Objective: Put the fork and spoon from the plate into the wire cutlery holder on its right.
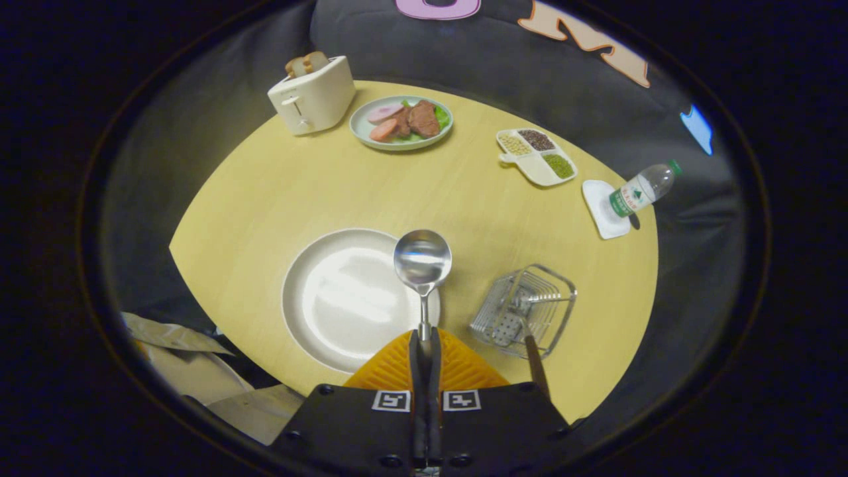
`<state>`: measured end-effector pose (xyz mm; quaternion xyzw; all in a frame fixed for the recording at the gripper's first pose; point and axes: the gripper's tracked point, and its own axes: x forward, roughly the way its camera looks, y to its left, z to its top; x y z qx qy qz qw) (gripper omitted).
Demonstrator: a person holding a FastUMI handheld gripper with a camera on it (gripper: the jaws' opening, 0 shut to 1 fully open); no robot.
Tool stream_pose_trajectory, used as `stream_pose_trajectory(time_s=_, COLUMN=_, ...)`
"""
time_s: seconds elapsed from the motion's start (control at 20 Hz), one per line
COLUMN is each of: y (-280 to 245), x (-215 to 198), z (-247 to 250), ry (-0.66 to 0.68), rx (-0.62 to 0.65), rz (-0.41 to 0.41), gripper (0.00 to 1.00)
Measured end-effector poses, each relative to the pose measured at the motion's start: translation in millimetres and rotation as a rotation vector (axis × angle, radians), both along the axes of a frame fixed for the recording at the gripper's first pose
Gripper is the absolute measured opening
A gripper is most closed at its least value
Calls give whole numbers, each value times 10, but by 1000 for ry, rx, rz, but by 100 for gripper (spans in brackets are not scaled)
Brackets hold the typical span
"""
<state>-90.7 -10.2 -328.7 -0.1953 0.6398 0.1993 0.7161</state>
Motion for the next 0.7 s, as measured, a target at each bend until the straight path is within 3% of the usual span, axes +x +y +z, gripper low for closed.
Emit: stream_pose_trajectory(time_s=0.7, y=-831, x=272, z=83, ry=112, rx=-146, rz=-27, gripper=4)
